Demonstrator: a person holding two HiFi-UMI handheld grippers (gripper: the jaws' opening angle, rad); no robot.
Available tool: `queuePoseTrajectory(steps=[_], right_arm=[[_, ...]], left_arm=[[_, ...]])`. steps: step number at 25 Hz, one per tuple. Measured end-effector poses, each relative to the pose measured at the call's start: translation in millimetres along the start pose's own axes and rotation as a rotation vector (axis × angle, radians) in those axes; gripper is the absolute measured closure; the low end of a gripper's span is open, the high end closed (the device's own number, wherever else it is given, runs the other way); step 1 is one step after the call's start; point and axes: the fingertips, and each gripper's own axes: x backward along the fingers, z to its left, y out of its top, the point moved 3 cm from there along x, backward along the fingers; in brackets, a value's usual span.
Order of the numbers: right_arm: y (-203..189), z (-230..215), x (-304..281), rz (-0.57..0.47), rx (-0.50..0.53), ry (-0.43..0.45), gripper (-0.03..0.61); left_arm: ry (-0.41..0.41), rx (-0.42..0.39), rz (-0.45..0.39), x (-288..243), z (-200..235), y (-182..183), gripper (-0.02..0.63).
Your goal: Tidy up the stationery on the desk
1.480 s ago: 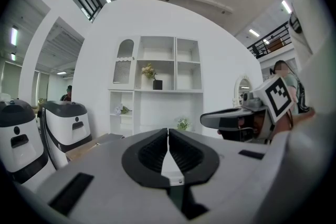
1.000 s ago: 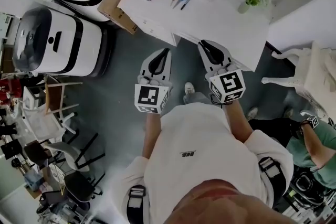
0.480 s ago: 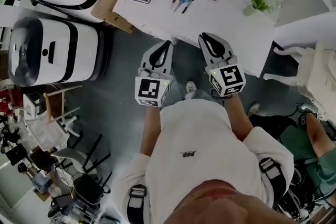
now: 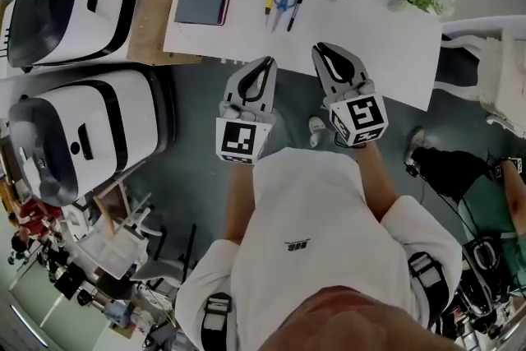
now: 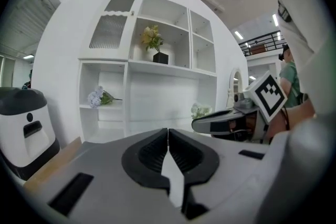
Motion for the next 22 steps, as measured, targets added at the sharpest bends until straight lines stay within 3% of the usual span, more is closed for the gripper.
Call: queuePoseTrajectory(steps=[13,22], right_arm=[[-36,-47,-113,0.084,-0.126,-0.216,0.566],[-77,-77,-156,0.172,-0.227,-0.358,0.566]], left_arm=[[-0.218,-0.018,0.106,-98,97,-46,0.614],[-0.374,-0.036,0.145,-151,115,-82,0.614]])
